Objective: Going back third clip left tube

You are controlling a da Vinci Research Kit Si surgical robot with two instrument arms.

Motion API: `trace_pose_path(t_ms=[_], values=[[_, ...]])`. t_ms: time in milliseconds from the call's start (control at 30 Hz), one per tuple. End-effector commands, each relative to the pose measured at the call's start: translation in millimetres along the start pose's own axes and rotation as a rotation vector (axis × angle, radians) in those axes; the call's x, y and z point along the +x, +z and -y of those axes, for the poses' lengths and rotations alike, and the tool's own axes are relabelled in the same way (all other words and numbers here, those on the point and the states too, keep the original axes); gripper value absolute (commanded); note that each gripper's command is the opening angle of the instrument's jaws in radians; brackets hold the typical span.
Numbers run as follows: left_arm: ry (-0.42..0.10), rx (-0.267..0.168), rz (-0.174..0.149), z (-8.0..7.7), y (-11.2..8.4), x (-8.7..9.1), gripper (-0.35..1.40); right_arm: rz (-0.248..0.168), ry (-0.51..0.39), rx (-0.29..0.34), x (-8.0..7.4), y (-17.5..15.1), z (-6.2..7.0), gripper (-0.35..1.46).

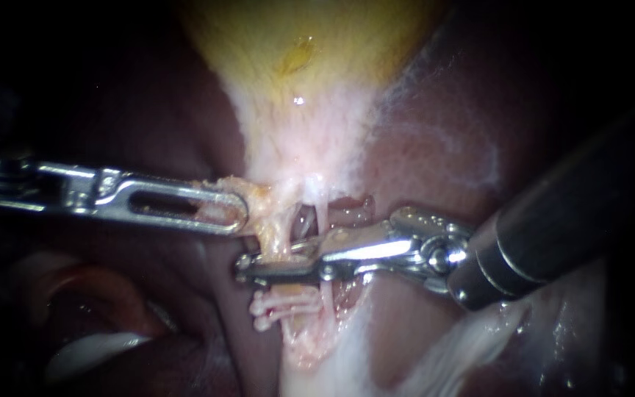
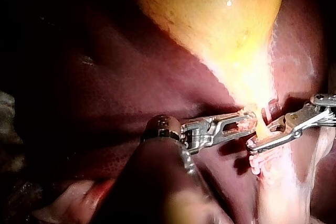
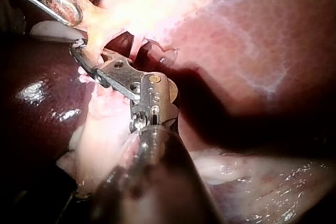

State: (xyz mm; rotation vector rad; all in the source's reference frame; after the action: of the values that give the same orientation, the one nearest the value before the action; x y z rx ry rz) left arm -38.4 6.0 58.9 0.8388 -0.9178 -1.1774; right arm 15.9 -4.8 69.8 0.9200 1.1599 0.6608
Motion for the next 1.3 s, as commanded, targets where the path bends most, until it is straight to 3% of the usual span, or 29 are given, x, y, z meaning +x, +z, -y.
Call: trace_pose_path(t_ms=[33, 167, 233, 267, 300, 400, 767, 1033, 1300], values=[[0.0, 0.0, 0.0, 0.0, 0.0, 0.0, -0.35, 0.0, 0.0, -0.001, 0.0, 0.0, 0.0, -0.35], [0.0, 0.0, 0.0, 0.0, 0.0, 0.0, -0.35, -0.005, -0.013, 0.013, -0.2, 0.2, -0.1, -0.35], [0.0, 0.0, 0.0, 0.0, 0.0, 0.0, -0.35, -0.021, -0.134, 0.02, -0.4, 0.5, 0.0, -0.13], [0.0, 0.0, 0.0, 0.0, 0.0, 0.0, -0.35, -0.028, -0.189, 0.005, -0.6, 0.7, 0.0, 0.09], [0.0, 0.0, 0.0, 0.0, -0.1, 0.0, -0.35, -0.028, -0.202, 0.0, -0.7, 0.9, 0.0, 0.23], [0.0, 0.0, 0.0, -0.1, -0.1, 0.0, -0.35, -0.023, -0.27, 0.0, -1.2, 1.1, -0.2, 0.4], [0.001, 0.001, 0.0, -0.2, -0.1, 0.1, -0.35, -0.022, -0.404, -0.031, -2.0, -0.4, -0.6, 0.48], [0.002, 0.001, -0.001, -0.4, -0.2, 0.1, -0.35, -0.033, -0.463, -0.082, -2.0, -5.5, -1.3, 0.5], [0.002, 0.001, -0.001, -0.5, -0.2, 0.1, -0.35, -0.031, -0.512, -0.077, -1.1, -12.3, 0.6, 0.5]])
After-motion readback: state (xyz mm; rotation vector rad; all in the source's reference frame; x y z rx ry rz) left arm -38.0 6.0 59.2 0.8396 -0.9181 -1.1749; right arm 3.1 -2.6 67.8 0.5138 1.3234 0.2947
